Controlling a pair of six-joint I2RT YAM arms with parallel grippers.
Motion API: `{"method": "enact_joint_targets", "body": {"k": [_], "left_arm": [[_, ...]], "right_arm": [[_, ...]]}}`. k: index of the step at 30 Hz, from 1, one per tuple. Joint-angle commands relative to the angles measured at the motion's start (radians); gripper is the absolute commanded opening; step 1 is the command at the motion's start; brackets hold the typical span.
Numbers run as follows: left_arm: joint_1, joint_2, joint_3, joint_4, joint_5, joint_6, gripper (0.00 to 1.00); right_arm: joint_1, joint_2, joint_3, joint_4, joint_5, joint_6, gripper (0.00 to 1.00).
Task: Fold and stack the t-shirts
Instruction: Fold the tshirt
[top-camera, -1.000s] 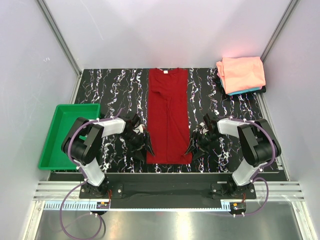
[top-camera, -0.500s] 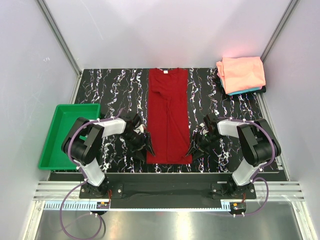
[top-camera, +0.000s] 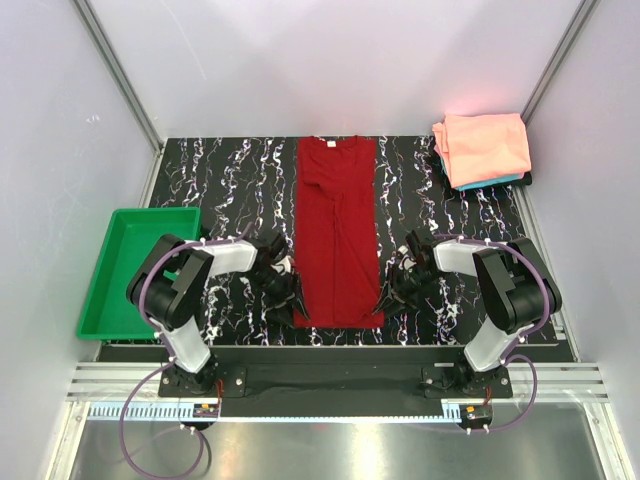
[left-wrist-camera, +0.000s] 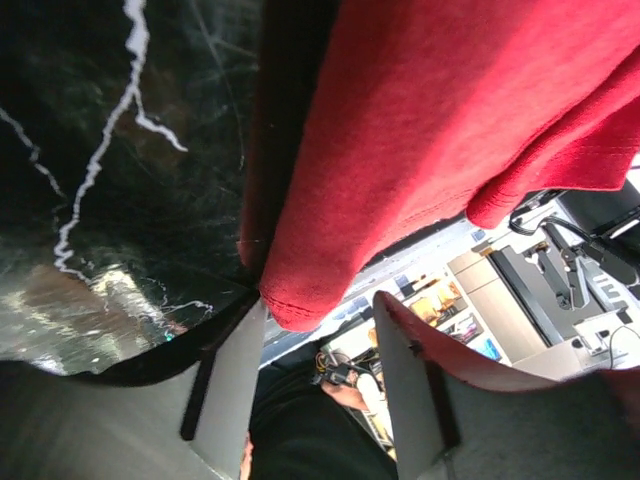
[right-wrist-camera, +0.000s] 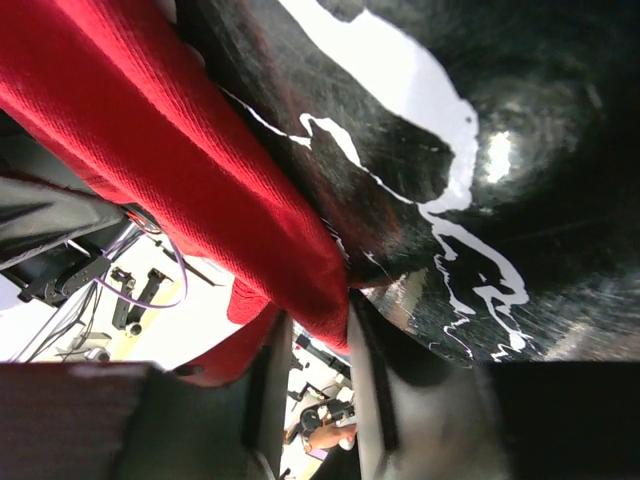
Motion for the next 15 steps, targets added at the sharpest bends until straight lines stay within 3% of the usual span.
{"method": "enact_joint_targets", "body": {"k": [1,8,11,15], "left_arm": [[-0.009,0.027,0.000,0.018,-0.061,-0.008,0.47],[-0.007,0.036,0.050,-0.016,-0.119,0.020,0.43],[-0.004,0.016,0.040,-0.013,-0.110,0.028,0.32],[0.020,-0.011,0.009,-0.012,-0.110,0.037,0.14]], "right_arm": [[0.022,0.011,-0.023,-0.019,-0.005,0.013,0.33],[0.025,-0.006,-0.020,-0.019,-0.007,0.015,0.26],[0.025,-0.009,-0.025,-0.016,-0.008,0.017,0.25],[0.025,-0.021,-0.025,-0.010,-0.013,0.018,0.13]]}}
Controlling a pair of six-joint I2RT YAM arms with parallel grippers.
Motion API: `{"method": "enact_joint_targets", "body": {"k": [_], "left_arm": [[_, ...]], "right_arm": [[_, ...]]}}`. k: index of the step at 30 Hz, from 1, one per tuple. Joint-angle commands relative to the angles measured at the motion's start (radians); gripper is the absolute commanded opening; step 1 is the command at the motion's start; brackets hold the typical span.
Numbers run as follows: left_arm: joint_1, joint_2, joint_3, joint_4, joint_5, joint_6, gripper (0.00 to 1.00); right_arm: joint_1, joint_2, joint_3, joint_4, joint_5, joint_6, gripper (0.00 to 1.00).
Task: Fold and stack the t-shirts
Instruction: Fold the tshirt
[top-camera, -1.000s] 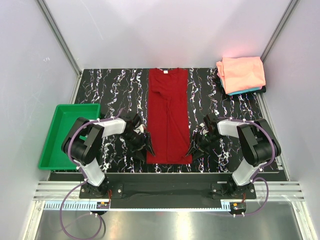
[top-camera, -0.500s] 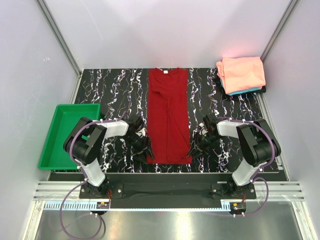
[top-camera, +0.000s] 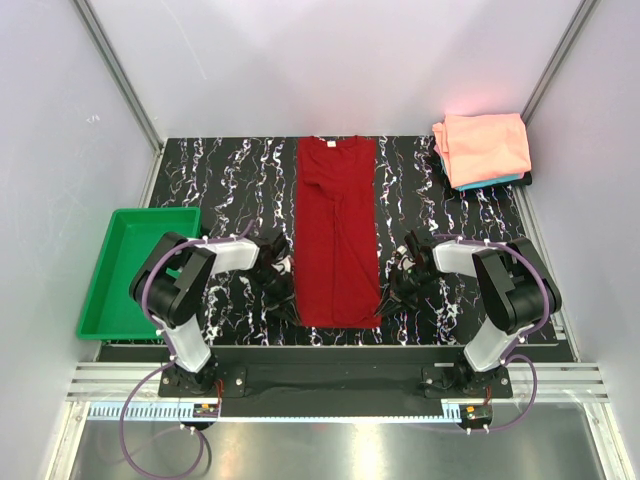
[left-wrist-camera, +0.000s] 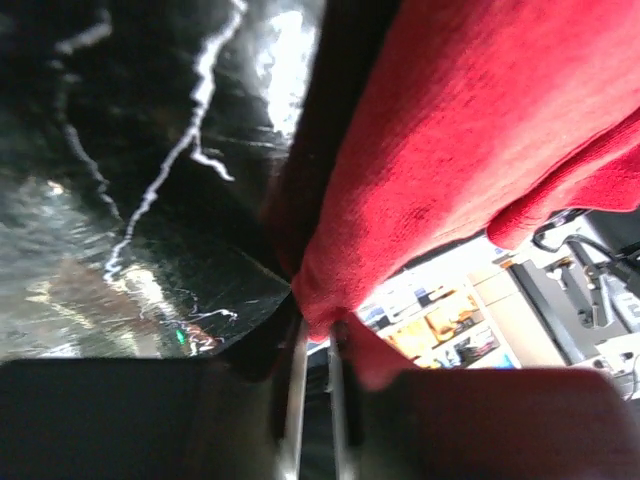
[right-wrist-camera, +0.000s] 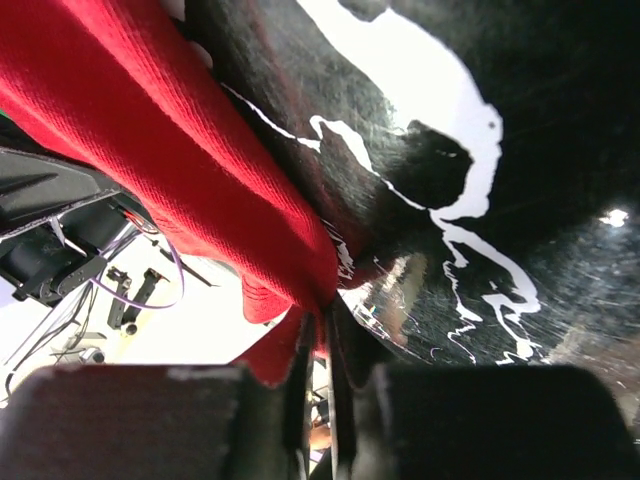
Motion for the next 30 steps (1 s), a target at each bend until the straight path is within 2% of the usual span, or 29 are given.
{"method": "enact_joint_targets", "body": {"k": [1,2,4,9,16,25,30], "left_arm": [[0.026,-0.036,-0.021,0.026,-0.048,0.024,0.10],[0.032,-0.038,-0.027,0.029,-0.042,0.026,0.00],[0.048,-0.041,-0.023,0.038,-0.029,0.033,0.00],[0.055,-0.082,0.069,0.014,-0.031,0.090,0.00],[0.075,-0.136,0.206,-0.063,-0.057,0.188,0.00],[0.149,-0.065,0.453,-0.103,-0.091,0.262,0.00],[0.192,0.060,0.606,-0.108,-0.068,0.288,0.00]], "right_arm": [[0.015,-0.022,-0.020,-0.024,-0.012,0.021,0.10],[0.014,-0.033,-0.018,-0.024,-0.012,0.019,0.08],[0.009,-0.045,-0.014,-0.029,-0.014,0.013,0.00],[-0.020,-0.123,0.035,-0.052,-0.009,-0.019,0.00],[-0.064,-0.175,0.215,-0.127,0.005,-0.079,0.00],[-0.121,-0.019,0.498,-0.106,0.043,-0.117,0.00],[-0.121,0.101,0.666,-0.052,0.066,-0.171,0.00]]}}
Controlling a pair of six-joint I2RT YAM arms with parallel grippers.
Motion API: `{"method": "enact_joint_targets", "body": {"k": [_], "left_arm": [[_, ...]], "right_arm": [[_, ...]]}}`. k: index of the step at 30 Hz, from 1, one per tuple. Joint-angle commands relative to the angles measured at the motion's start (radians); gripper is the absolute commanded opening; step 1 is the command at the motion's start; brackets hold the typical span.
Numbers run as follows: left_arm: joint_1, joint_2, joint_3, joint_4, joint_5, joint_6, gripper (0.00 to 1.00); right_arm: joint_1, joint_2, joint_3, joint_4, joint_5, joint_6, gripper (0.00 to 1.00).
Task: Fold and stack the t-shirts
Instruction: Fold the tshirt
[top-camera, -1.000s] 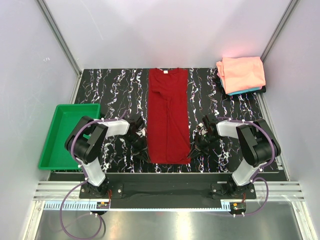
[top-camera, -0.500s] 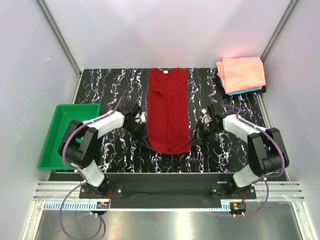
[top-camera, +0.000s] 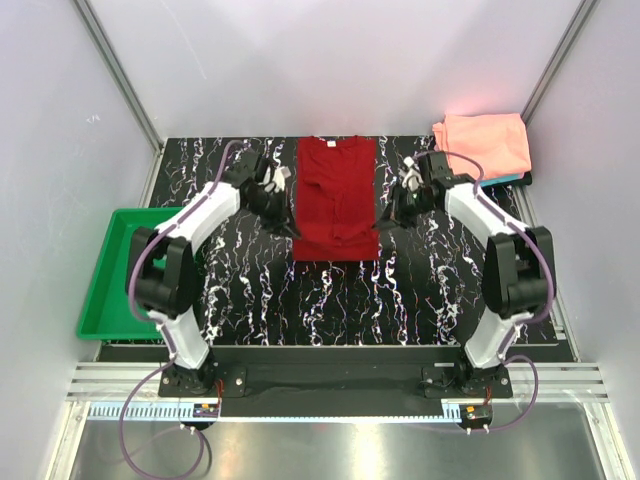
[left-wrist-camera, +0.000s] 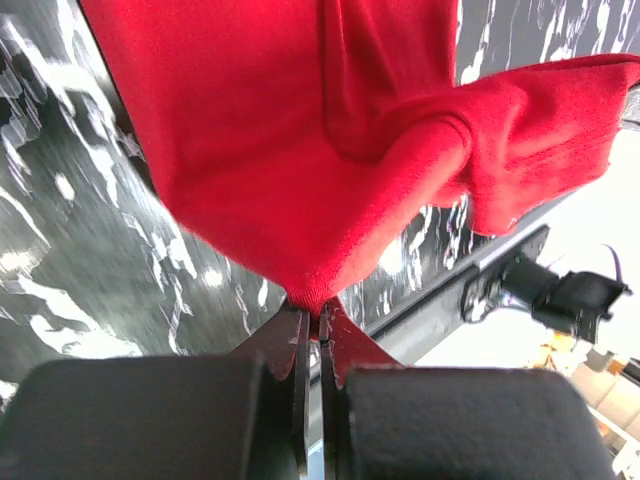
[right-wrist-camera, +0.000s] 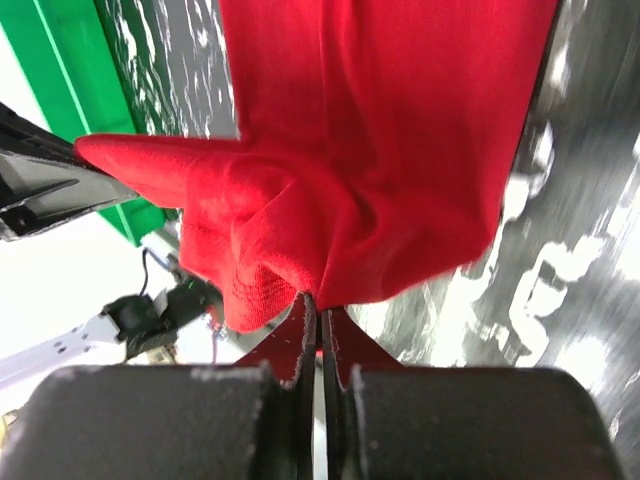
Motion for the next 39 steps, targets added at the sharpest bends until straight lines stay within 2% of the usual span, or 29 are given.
{"method": "enact_joint_targets", "body": {"k": [1,7,16,20,21,22,23,24,25,26,27,29,31,36,39], "left_arm": [[0.022,0.091,0.127,-0.004,0.007,0.051,0.00],[0.034,0.291,0.292,0.021,-0.013,0.073,0.00],[0.067,0.440,0.490,0.044,-0.088,0.120,0.00],[0.071,0.480,0.528,0.054,-0.115,0.128,0.00],[0.071,0.484,0.533,0.060,-0.131,0.123,0.06],[0.071,0.489,0.531,0.065,-0.142,0.123,0.12],[0.071,0.490,0.530,0.070,-0.151,0.126,0.19],[0.071,0.490,0.530,0.070,-0.179,0.130,0.34],[0.070,0.487,0.527,0.068,-0.197,0.130,0.43],[0.071,0.481,0.525,0.059,-0.216,0.136,0.51],[0.071,0.471,0.522,0.056,-0.246,0.145,0.64],[0.074,0.416,0.499,0.027,-0.271,0.172,0.76],[0.081,0.338,0.425,0.018,-0.259,0.180,0.81],[0.108,0.234,0.217,0.002,-0.075,0.122,0.82],[0.108,0.216,0.102,0.028,-0.024,0.093,0.82]], "right_arm": [[-0.003,0.091,0.119,0.053,0.032,-0.061,0.00],[-0.005,0.266,0.286,0.070,0.063,-0.126,0.00],[-0.017,0.452,0.487,0.075,0.087,-0.160,0.00],[-0.017,0.498,0.538,0.088,0.102,-0.166,0.00],[-0.017,0.504,0.547,0.093,0.110,-0.164,0.00],[-0.017,0.512,0.549,0.101,0.125,-0.166,0.07],[-0.017,0.516,0.552,0.113,0.136,-0.166,0.17],[-0.017,0.518,0.561,0.116,0.148,-0.172,0.26],[-0.017,0.512,0.566,0.119,0.182,-0.172,0.47],[-0.017,0.503,0.569,0.116,0.202,-0.180,0.53],[-0.016,0.487,0.567,0.110,0.216,-0.190,0.58],[-0.019,0.428,0.554,0.072,0.228,-0.222,0.64],[-0.031,0.344,0.480,0.053,0.204,-0.224,0.64],[-0.039,0.188,0.200,0.026,0.095,-0.172,0.65],[-0.037,0.153,0.045,0.059,0.034,-0.123,0.66]]}}
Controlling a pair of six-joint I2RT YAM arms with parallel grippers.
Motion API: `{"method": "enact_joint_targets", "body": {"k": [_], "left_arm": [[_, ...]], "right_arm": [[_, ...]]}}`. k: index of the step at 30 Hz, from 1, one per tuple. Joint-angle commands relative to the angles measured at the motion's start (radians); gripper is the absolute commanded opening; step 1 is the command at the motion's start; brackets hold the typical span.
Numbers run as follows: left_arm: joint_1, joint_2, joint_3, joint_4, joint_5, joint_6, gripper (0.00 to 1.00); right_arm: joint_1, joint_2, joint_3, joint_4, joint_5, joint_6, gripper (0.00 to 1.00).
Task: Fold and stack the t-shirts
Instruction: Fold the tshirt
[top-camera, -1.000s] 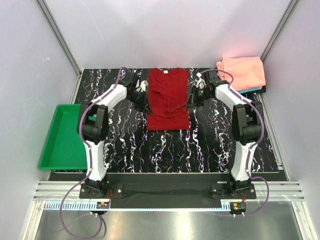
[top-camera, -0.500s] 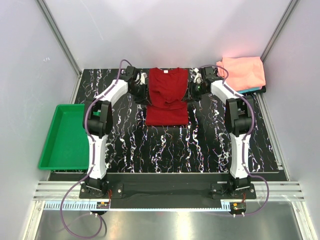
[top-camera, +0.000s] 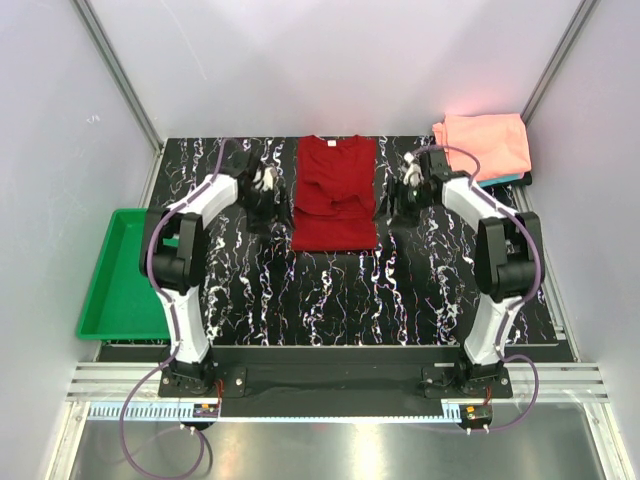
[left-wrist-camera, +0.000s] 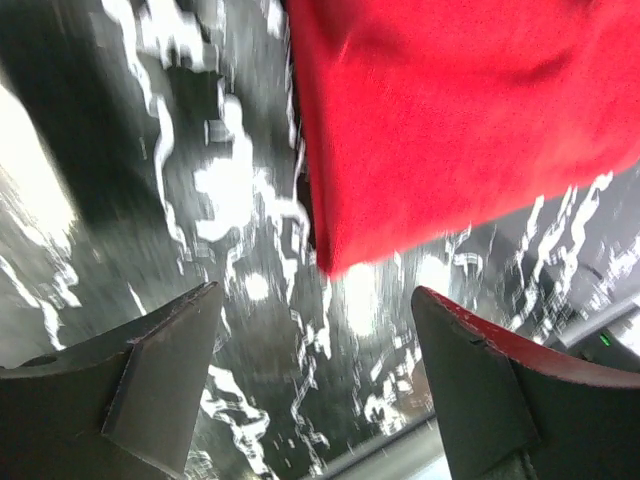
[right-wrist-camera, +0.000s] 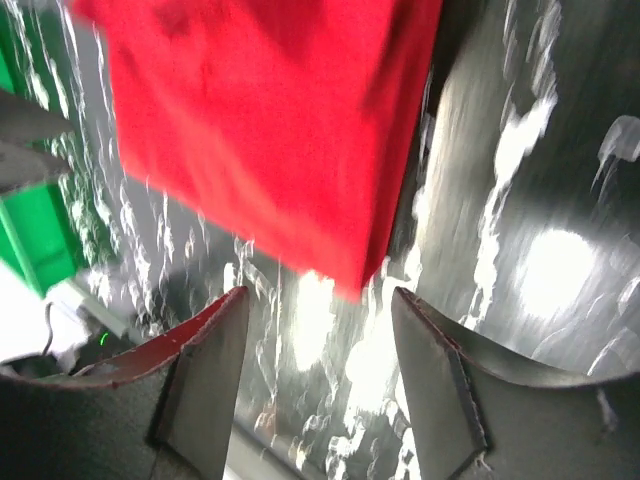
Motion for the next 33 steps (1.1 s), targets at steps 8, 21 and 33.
{"method": "enact_joint_targets", "body": {"k": [8,21,33], "left_arm": [[0.000,-0.017,-0.204,0.136,0.214,-0.169,0.83],[-0.029,0.058,-0.175,0.169,0.212,-0.252,0.85],[-0.032,0.100,-0.183,0.169,0.202,-0.293,0.77]], "right_arm": [[0.001,-0.016,-0.241,0.154,-0.255,0.217,0.67],[0.008,0.051,-0.202,0.146,-0.211,0.242,0.64],[0.015,0.066,-0.239,0.156,-0.157,0.245,0.61]]}}
